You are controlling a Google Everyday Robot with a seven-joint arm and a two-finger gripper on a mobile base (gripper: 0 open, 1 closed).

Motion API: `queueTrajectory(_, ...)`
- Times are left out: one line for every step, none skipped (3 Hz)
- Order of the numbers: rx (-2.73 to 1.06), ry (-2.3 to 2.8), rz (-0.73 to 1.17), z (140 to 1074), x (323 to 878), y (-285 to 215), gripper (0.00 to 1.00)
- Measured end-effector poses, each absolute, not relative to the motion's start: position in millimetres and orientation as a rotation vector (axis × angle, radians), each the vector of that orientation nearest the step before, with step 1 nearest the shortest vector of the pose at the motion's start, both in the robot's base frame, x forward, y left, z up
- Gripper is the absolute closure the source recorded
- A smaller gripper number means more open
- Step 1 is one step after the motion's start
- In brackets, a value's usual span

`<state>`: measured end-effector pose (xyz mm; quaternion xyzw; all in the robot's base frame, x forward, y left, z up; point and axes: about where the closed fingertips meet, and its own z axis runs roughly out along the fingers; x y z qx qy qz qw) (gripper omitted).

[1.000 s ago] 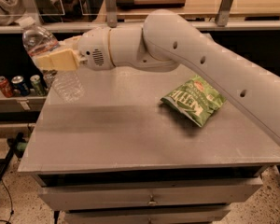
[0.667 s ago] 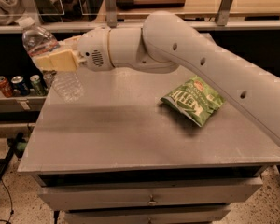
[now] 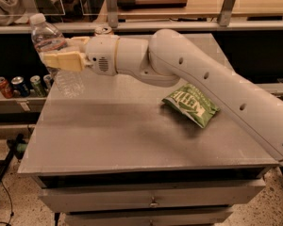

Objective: Place water bottle upright

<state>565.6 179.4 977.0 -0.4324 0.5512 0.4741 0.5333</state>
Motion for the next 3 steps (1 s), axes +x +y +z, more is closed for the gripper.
queueTrajectory(-0.976, 1.226, 1.131, 972.3, 574.4, 177.8, 1.0)
queueTrajectory(-0.967, 1.183, 1.106, 969.6, 578.3, 177.6, 1.0)
queueTrajectory(-0.99, 1.185, 1.057, 966.5, 579.8, 178.4, 1.0)
